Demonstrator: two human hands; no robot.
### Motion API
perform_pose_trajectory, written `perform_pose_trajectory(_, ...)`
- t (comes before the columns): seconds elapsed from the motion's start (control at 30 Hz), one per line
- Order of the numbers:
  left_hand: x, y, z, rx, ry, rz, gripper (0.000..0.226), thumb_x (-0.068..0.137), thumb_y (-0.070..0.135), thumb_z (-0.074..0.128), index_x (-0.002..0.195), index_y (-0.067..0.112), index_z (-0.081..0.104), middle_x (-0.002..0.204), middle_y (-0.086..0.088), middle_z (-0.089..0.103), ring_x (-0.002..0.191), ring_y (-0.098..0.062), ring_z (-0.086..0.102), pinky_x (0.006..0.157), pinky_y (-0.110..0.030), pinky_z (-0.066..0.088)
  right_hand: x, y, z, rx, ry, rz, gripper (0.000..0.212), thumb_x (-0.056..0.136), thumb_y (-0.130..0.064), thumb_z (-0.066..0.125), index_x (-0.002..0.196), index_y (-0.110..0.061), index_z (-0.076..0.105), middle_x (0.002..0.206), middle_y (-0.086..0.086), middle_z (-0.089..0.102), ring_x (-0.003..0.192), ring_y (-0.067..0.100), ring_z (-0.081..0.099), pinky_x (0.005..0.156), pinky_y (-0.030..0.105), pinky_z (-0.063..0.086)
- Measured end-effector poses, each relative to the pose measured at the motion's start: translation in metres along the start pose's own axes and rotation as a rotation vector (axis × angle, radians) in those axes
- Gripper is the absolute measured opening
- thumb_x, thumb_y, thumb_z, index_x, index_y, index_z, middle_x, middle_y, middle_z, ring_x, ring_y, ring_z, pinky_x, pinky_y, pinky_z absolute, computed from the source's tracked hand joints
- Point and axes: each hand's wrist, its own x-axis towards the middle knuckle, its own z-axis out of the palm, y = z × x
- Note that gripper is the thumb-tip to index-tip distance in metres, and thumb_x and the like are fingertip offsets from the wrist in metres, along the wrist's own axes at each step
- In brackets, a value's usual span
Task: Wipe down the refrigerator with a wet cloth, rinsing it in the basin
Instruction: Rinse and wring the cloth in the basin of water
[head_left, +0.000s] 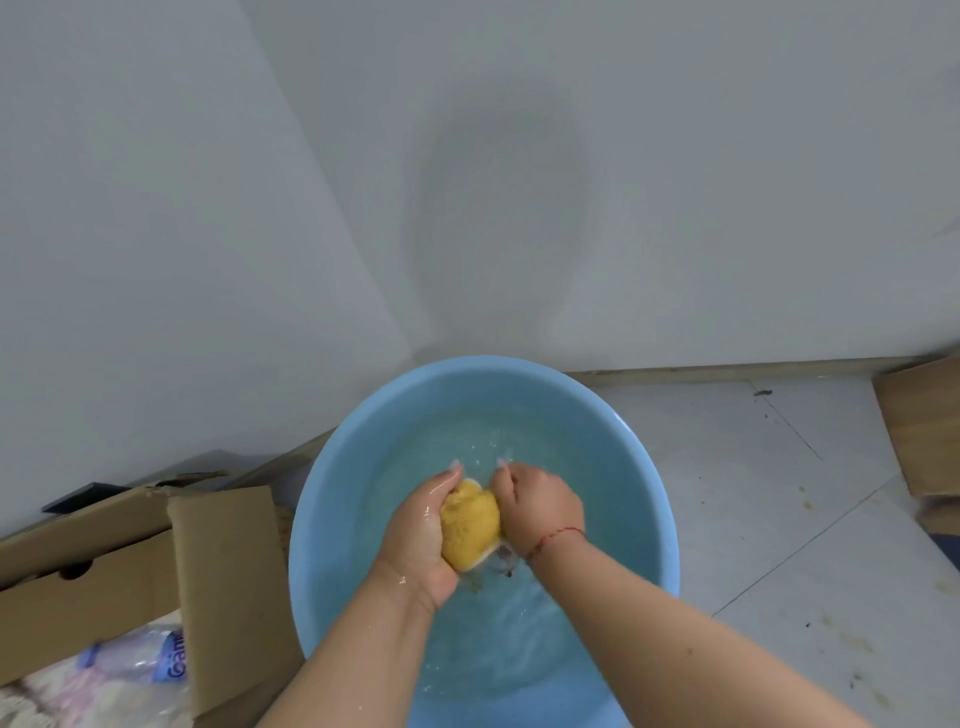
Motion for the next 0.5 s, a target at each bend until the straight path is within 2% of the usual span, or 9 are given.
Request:
perform_pose_trajectory(0.07,0.000,0.002,-0.005,-0.003,0.021,0.080,0.016,0.082,0.027,0.067,0.081,0.012,0.062,0.082,-0.009,0.062,0.083,-0.025,0.062,0.081,-0.041,0.052,0.008,0.020,0.004,-0.217,-0.013,-0.072,0.051,0.100,-0.052,0.020,0.087,-0.022,0.059,0.100,0.004,0.064,0.096,0.027,0.059,0.071,0.031,0.042)
perform_pose_trajectory(0.13,0.002,0.003,-0.016,0.017,0.097,0.154,0.019,0.084,0.028,0.067,0.088,0.012,0.058,0.091,-0.009,0.060,0.091,-0.024,0.059,0.082,-0.042,0.050,0.010,0.042,0.011,-0.379,-0.072,-0.073,0.056,0.096,-0.059,0.013,0.107,-0.026,0.056,0.112,0.003,0.058,0.107,0.026,0.055,0.086,0.037,0.041)
perform_pose_trajectory(0.2,0.005,0.001,-0.035,0.160,0.181,0.158,0.015,0.093,0.026,0.061,0.103,0.016,0.056,0.109,-0.005,0.059,0.102,-0.021,0.057,0.087,-0.043,0.048,0.010,0.061,0.019,-0.613,-0.216,-0.116,0.065,0.090,-0.066,0.007,0.125,-0.028,0.047,0.125,0.004,0.051,0.119,0.025,0.047,0.104,0.048,0.025)
perform_pose_trajectory(0.27,0.010,-0.002,-0.056,0.477,0.198,0.139,0.036,0.094,0.018,0.058,0.127,0.029,0.050,0.130,0.004,0.052,0.118,-0.019,0.051,0.099,-0.045,0.042,0.004,0.073,0.029,-0.768,-0.346,-0.160,0.065,0.090,-0.065,0.021,0.138,-0.024,0.035,0.133,0.005,0.046,0.127,0.025,0.042,0.113,0.053,0.007)
perform_pose_trajectory(0.3,0.011,-0.005,-0.064,0.733,0.210,0.188,0.051,0.090,0.012,0.059,0.135,0.032,0.047,0.136,0.004,0.049,0.121,-0.020,0.049,0.103,-0.043,0.041,0.001,0.074,0.035,-0.822,-0.398,-0.163,0.061,0.091,-0.057,0.030,0.140,-0.020,0.032,0.135,0.005,0.047,0.127,0.026,0.044,0.113,0.052,0.009)
perform_pose_trajectory(0.37,0.012,-0.011,-0.070,1.277,0.267,0.397,0.064,0.080,0.007,0.059,0.139,0.027,0.046,0.140,0.000,0.045,0.122,-0.023,0.047,0.107,-0.033,0.036,-0.002,0.062,0.038,-0.832,-0.481,-0.101,0.049,0.091,-0.031,0.044,0.137,-0.016,0.035,0.133,0.006,0.054,0.122,0.028,0.051,0.106,0.046,0.029)
perform_pose_trajectory(0.4,0.009,-0.014,-0.068,1.473,0.255,0.512,0.068,0.076,0.007,0.060,0.140,0.026,0.046,0.139,0.002,0.044,0.123,-0.023,0.044,0.107,-0.027,0.031,-0.002,0.051,0.035,-0.821,-0.541,-0.075,0.049,0.090,-0.019,0.048,0.137,-0.013,0.038,0.132,0.007,0.056,0.119,0.030,0.055,0.100,0.042,0.040)
perform_pose_trajectory(0.43,0.009,-0.016,-0.066,1.573,0.181,0.587,0.073,0.073,0.008,0.061,0.141,0.028,0.045,0.139,0.007,0.043,0.126,-0.020,0.039,0.107,-0.022,0.026,-0.001,0.039,0.030,-0.810,-0.594,-0.088,0.048,0.088,-0.013,0.051,0.135,-0.011,0.042,0.129,0.008,0.058,0.115,0.031,0.057,0.094,0.041,0.047)
perform_pose_trajectory(0.5,0.012,-0.018,-0.059,1.580,-0.103,0.582,0.081,0.066,0.010,0.064,0.142,0.031,0.043,0.141,0.015,0.040,0.133,-0.011,0.033,0.112,-0.017,0.020,-0.001,0.013,0.012,-0.777,-0.641,-0.226,0.041,0.088,-0.016,0.054,0.129,-0.011,0.051,0.121,0.008,0.062,0.108,0.031,0.061,0.090,0.040,0.052)
